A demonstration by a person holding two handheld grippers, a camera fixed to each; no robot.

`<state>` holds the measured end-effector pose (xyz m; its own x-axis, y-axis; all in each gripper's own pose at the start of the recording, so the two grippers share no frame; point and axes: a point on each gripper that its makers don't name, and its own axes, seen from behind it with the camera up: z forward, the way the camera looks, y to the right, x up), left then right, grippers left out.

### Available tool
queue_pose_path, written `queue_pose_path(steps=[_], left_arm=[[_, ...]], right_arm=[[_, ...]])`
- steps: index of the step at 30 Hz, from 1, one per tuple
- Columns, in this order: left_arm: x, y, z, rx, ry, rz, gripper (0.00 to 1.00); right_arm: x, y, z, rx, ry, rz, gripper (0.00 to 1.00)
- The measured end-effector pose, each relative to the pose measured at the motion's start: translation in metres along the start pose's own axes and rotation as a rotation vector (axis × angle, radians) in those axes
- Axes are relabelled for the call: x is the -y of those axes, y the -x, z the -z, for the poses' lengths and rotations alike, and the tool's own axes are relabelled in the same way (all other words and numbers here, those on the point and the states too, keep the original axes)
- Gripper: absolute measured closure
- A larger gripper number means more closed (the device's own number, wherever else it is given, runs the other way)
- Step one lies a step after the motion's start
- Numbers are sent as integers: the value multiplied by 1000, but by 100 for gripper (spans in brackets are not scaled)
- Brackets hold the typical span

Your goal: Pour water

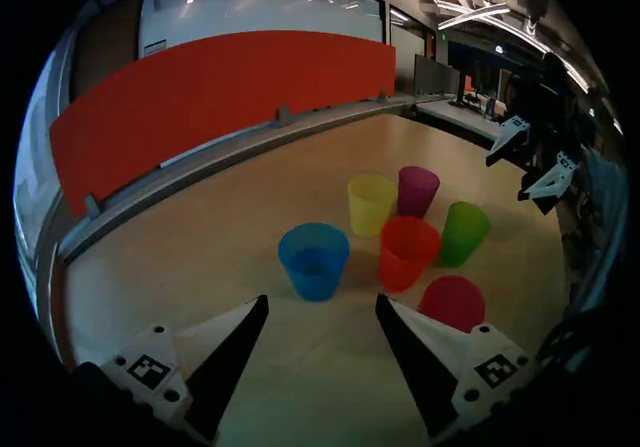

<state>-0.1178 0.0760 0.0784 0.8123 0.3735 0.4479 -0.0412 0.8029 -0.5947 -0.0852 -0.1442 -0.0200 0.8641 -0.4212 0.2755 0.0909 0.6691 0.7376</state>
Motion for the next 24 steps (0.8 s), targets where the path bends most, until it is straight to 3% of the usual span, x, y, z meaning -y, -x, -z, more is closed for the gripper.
queue_pose_path(steps=[12, 24], left_arm=[[8, 10, -28, 63, 18, 6, 0], [5, 10, -58, 92, 44, -1, 0]], right_arm=[[1, 18, -20, 36, -13, 14, 1], [4, 29, -35, 62, -24, 21, 1]])
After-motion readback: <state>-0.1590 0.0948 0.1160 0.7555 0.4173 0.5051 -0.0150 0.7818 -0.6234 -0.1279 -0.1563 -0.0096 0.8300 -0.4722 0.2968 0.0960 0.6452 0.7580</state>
